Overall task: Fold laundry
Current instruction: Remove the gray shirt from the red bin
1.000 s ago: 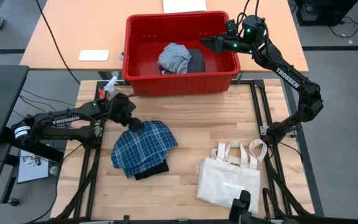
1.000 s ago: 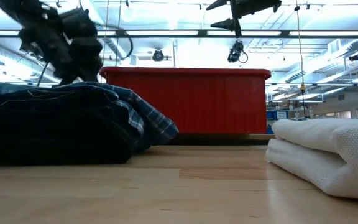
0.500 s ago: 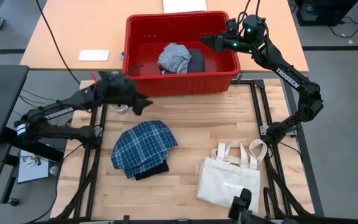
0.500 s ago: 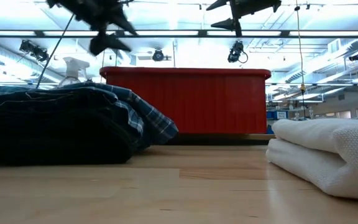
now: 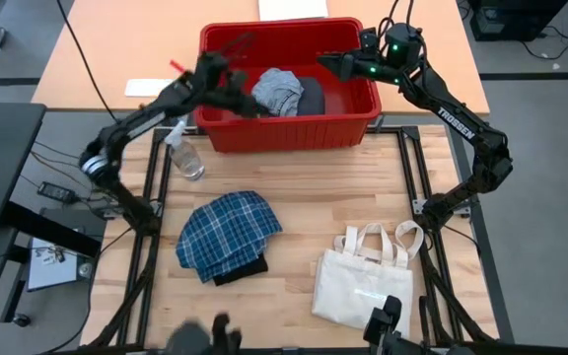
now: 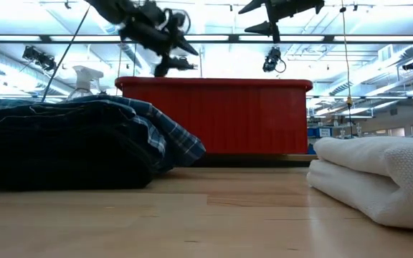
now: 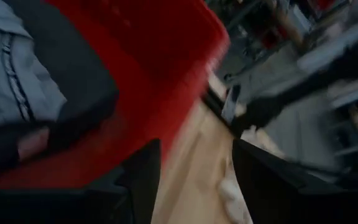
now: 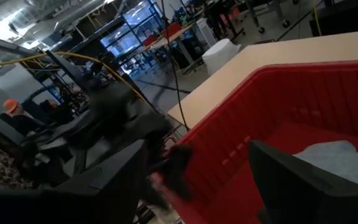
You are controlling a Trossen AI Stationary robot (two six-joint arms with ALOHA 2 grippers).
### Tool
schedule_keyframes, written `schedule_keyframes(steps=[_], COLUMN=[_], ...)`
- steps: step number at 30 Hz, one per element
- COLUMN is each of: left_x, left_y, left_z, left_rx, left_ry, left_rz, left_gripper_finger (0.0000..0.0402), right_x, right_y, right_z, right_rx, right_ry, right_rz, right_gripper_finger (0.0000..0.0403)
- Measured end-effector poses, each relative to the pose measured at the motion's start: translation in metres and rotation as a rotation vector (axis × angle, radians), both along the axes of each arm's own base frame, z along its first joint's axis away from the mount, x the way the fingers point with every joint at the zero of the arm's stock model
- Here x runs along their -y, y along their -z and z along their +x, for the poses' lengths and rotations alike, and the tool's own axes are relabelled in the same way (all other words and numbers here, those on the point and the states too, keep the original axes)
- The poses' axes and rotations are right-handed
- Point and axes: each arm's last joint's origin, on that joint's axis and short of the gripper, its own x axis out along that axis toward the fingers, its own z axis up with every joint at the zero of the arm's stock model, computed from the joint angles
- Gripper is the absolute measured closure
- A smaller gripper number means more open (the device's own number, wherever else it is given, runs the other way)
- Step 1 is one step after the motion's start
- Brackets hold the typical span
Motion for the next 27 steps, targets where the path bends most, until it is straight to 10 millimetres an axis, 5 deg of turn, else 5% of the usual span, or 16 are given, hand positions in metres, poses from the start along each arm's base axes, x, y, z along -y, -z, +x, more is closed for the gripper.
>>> schedule_keyframes(steps=[9, 16, 27], left_x=[-0.097, -0.131, -0.187], left_y=[0.037, 0.044, 0.109], left_z=[0.019, 0.034, -0.001], left_rx=[0.014, -0.001, -0.028], left_ry=[-0.069, -0.217, -0.378], left_rz=[-0.154, -0.081, -0.298], left_gripper_finger=[0.0203, 0.0202, 0.0141], right_x=[0.001, 0.005, 0.008], right_y=[0.000, 0.000, 0.001], right_z=[-0.001, -0.005, -0.008], right_rx=[-0.013, -0.021, -0.040], right_ry=[0.000, 0.017, 0.020], right_rz=[-0.029, -0.049, -0.064], right_gripper_finger=[0.0117, 0.0117, 0.0117])
